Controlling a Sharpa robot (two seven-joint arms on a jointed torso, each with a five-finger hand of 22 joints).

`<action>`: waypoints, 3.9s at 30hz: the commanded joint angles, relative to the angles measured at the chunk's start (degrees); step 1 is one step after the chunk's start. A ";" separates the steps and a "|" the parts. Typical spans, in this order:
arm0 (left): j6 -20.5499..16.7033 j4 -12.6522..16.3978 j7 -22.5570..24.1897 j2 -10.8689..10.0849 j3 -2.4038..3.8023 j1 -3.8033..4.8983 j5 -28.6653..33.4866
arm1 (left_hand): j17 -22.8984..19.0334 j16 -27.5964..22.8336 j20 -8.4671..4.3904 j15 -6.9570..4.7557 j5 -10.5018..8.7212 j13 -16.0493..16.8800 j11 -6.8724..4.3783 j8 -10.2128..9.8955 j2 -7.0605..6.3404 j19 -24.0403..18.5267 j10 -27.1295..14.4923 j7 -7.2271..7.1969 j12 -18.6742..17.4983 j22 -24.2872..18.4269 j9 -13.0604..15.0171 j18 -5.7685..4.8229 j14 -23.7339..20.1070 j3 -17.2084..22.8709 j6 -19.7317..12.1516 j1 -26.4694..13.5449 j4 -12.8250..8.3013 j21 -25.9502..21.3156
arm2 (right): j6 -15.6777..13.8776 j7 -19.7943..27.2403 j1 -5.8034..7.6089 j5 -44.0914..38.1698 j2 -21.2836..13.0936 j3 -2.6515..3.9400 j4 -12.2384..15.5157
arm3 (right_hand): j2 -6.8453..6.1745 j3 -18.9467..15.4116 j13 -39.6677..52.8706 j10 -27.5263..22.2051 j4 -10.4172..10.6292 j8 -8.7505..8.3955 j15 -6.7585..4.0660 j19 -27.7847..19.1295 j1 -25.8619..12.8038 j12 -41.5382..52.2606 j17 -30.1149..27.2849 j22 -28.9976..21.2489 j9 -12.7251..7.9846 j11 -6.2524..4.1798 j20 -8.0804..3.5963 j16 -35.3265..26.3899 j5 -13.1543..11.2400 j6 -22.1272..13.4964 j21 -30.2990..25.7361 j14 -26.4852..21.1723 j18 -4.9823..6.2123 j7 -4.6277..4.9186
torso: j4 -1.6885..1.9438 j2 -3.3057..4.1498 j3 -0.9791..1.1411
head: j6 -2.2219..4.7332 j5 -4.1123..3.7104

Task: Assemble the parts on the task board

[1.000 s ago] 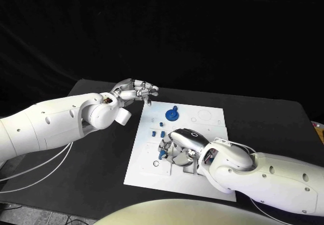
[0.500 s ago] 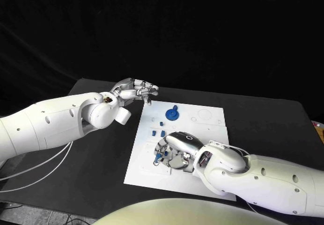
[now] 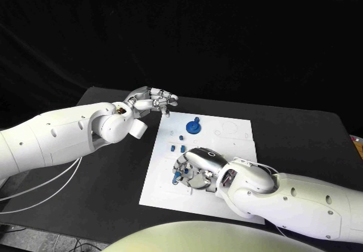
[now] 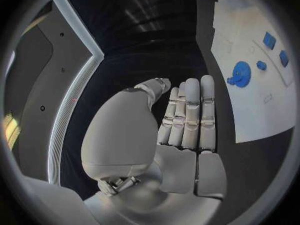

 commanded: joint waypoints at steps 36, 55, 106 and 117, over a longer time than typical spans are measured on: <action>0.79 0.26 -0.07 -0.08 0.03 0.03 0.29 | -0.05 -0.25 0.11 0.10 0.36 0.10 -0.01 -0.06 0.17 0.37 -0.30 -0.14 0.36 -0.06 -0.07 0.77 -0.33 -0.31 -0.43 0.46 0.06 -0.30 | 1.49 0.35 -0.37 -3.00 0.72 -0.41 -0.92 | -4.53 -3.16 -0.22 -1.10 1.15 -4.41 0.55 -0.57 -2.72 -1.28 -0.43 7.67 -0.90 1.06 0.80 0.10 1.59 -6.66 -2.32 1.76 0.22 1.21 | 0.00 -0.02 0.02 | -0.11 -0.46; 1.35 -0.45 -0.10 -0.25 0.00 0.02 0.29 | -0.04 -0.29 0.09 0.08 0.35 0.10 -0.07 0.17 0.37 0.38 -0.37 -0.30 0.43 -0.06 0.02 0.77 -0.37 -0.27 -0.05 0.65 0.02 -0.31 | -9.97 7.52 2.10 11.44 -8.33 0.68 4.25 | -3.58 -3.69 1.24 1.37 0.97 -4.22 0.26 -0.94 -1.30 2.46 -2.20 7.29 -0.25 0.60 0.67 -0.86 1.71 -5.21 -3.77 1.39 0.47 1.38 | -0.11 -0.25 -0.04 | 1.03 -2.44; 5.04 0.05 1.91 -0.52 -0.35 -0.92 0.18 | 0.29 -0.01 0.57 0.33 -0.09 0.20 -0.03 0.10 -1.71 0.30 -1.23 -0.52 0.87 -1.31 -0.10 0.76 -0.77 -3.36 -0.84 -2.28 2.82 -2.32 | 1.76 -14.71 -0.19 13.31 -28.72 -0.75 12.41 | -2.18 -26.44 74.34 17.58 18.59 12.72 -2.62 4.90 -3.05 68.57 12.77 13.07 11.52 -2.90 -2.04 6.69 8.25 -9.09 11.01 4.67 -2.47 -2.22 | -1.09 -1.07 0.01 | 0.51 -5.56; 5.07 0.13 1.50 -0.60 -0.36 -0.92 -0.04 | 0.31 0.02 0.57 0.33 -0.08 0.20 -0.02 0.11 -1.69 0.34 -1.25 -0.51 0.89 -1.34 -0.10 0.76 -0.77 -3.39 -0.84 -2.26 2.86 -2.35 | 0.95 -15.82 -0.99 11.80 -26.44 -0.76 11.13 | -1.61 -27.73 74.46 17.53 18.69 13.01 -2.69 4.86 -3.86 68.58 12.84 13.05 11.72 -2.99 -2.10 6.71 7.59 -9.06 10.94 4.67 -2.45 -2.32 | -1.03 -1.06 -0.05 | 0.38 -5.63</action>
